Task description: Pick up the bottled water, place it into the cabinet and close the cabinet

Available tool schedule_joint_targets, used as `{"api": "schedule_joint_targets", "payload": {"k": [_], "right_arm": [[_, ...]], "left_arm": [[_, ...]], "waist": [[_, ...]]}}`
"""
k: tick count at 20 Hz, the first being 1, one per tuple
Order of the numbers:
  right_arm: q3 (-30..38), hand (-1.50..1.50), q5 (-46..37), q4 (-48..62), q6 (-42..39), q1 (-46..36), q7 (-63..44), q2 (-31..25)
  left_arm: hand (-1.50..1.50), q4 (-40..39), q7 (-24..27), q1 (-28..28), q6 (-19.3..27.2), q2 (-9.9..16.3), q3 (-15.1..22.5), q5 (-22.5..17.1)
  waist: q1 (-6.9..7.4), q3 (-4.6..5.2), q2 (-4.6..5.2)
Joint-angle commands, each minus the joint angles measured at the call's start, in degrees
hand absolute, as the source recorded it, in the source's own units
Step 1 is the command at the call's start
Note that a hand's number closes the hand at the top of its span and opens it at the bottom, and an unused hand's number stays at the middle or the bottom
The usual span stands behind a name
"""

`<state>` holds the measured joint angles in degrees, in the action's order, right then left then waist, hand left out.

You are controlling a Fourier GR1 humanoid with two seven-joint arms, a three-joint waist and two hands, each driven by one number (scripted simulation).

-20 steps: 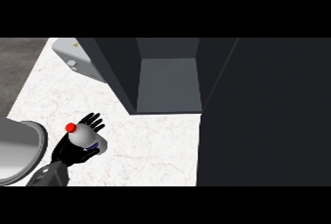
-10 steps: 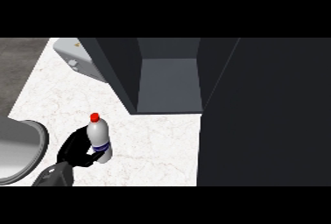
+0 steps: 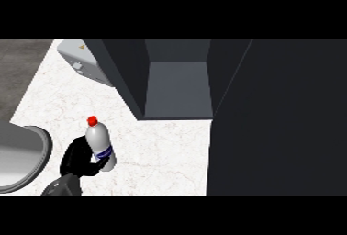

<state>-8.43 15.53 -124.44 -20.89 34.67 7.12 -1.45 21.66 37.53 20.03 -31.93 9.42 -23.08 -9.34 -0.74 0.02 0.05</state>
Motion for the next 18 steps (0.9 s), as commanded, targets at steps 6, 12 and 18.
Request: {"api": "schedule_joint_targets", "payload": {"k": [6,12,18], "right_arm": [[-1.13,-1.50,-0.55,-0.84,0.52,0.54,-0.75,-0.34],[-0.49,-1.50,-0.32,0.36,-0.12,2.02,2.20,-0.48],[-3.24,-1.50,-2.48,0.90,-0.21,2.30,2.80,-0.08]], "left_arm": [[1.50,4.08,1.37,-2.39,-5.04,-1.57,-1.38,-6.00],[1.50,16.62,-8.23,-6.61,-4.30,-3.40,0.94,-10.30],[1.50,30.13,-18.60,-9.97,1.51,-6.22,4.80,-12.86]], "waist": [[0.45,0.00,-0.10],[0.85,-0.08,-0.32],[0.71,-0.06,-0.25]]}}
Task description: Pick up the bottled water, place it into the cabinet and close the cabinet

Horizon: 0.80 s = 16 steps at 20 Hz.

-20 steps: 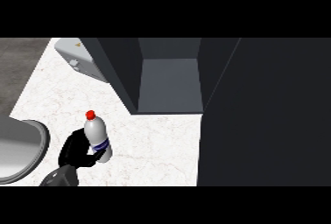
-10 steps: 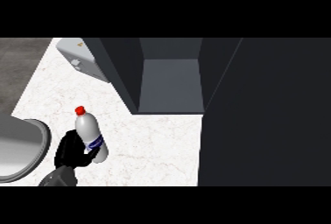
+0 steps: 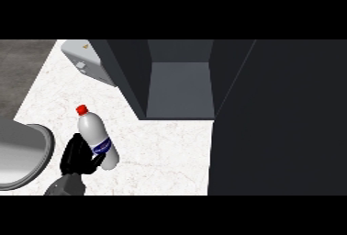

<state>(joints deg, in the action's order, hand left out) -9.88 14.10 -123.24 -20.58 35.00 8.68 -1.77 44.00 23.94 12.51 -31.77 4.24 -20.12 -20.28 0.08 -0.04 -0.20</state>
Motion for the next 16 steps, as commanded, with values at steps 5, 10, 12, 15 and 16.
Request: {"api": "schedule_joint_targets", "payload": {"k": [5,10,12,15,16], "right_arm": [[-4.02,-1.50,-3.30,3.00,2.44,-1.95,1.60,1.68],[-3.67,-1.50,-1.46,-0.08,3.06,-2.38,-2.53,1.57],[-2.62,-1.50,1.01,-2.39,-1.83,6.69,3.28,-1.17],[0.23,-1.50,2.58,3.40,-1.18,-1.93,1.44,-1.14],[-1.48,-1.50,1.16,0.00,1.44,-2.14,-2.33,-0.46]], "left_arm": [[1.50,20.42,-11.86,-3.92,7.49,-3.89,6.99,-4.00],[1.50,31.04,-10.37,-7.02,19.54,-4.21,20.78,-7.01],[1.50,29.33,-12.72,-2.33,21.39,-4.22,19.02,-5.68],[1.50,34.98,-14.60,-1.65,30.41,-4.23,26.30,-6.12],[1.50,33.50,-13.16,0.71,34.99,-4.23,29.95,-6.57]], "waist": [[0.08,-0.01,-0.01],[0.03,0.02,0.00],[-0.70,0.02,-0.02],[-0.32,0.01,0.07],[-0.52,0.04,0.12]]}}
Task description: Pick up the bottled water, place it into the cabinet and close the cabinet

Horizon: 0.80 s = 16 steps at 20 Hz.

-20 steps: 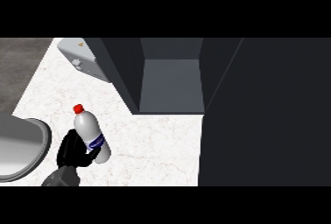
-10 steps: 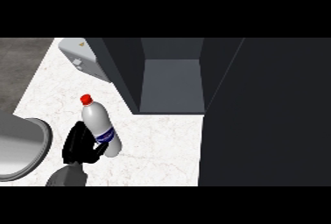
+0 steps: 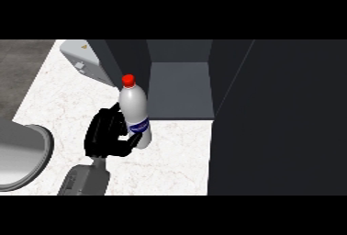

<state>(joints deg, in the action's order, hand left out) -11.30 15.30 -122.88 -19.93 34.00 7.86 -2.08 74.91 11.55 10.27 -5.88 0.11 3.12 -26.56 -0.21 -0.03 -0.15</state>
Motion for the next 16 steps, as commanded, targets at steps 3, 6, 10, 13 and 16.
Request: {"api": "schedule_joint_targets", "payload": {"k": [3,6,10,13,16], "right_arm": [[0.17,-1.50,-0.48,0.85,0.77,-1.51,0.75,-0.02],[-3.03,-1.50,-2.77,-0.84,2.01,0.26,-0.61,0.55],[-0.82,-1.50,0.20,-0.13,0.41,1.52,0.60,-0.76],[-0.95,-1.50,-1.18,4.00,-0.96,0.29,4.30,-0.34],[-1.70,-1.50,-0.74,2.64,0.89,-2.21,0.88,0.12]], "left_arm": [[1.50,3.81,-0.98,5.14,14.20,-0.10,9.57,0.34],[1.50,0.08,-3.02,12.60,19.39,-0.11,10.64,-0.44],[1.50,-6.55,-1.86,20.15,23.80,-0.11,10.94,2.48],[1.50,-12.64,-1.71,26.35,23.08,0.39,8.22,4.66],[1.50,-18.37,1.18,31.56,29.20,-0.10,13.39,2.50]], "waist": [[-0.18,0.02,0.06],[-0.50,0.03,0.08],[-0.87,0.02,0.15],[-0.95,0.01,0.22],[-1.15,0.03,0.32]]}}
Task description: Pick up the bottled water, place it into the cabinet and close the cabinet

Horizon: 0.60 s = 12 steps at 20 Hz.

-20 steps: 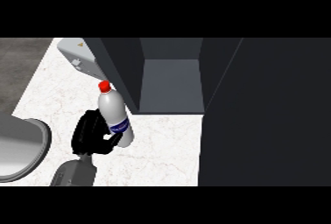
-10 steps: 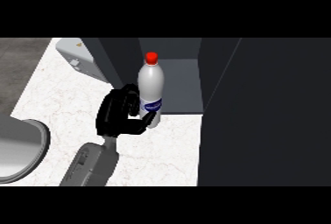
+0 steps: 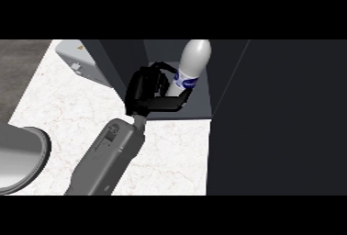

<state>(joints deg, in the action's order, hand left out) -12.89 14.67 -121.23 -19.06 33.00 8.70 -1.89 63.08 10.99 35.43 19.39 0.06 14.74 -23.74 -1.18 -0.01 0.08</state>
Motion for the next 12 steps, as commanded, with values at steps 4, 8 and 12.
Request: {"api": "schedule_joint_targets", "payload": {"k": [4,8,12], "right_arm": [[0.42,-1.50,2.58,-3.84,0.45,-0.11,-3.07,-1.23],[0.30,-1.50,1.22,1.89,0.33,-2.89,-0.92,-0.23],[1.02,-1.50,1.63,3.28,-1.87,-0.65,2.97,-0.97]], "left_arm": [[1.50,-14.97,2.15,13.33,5.06,-0.06,-1.02,0.48],[1.50,-26.02,5.95,20.88,7.58,-0.06,-2.21,-0.36],[1.50,-33.93,8.73,24.49,5.64,1.08,-5.74,0.96]], "waist": [[-0.28,0.01,0.14],[-1.02,0.00,0.45],[-1.04,-0.01,0.47]]}}
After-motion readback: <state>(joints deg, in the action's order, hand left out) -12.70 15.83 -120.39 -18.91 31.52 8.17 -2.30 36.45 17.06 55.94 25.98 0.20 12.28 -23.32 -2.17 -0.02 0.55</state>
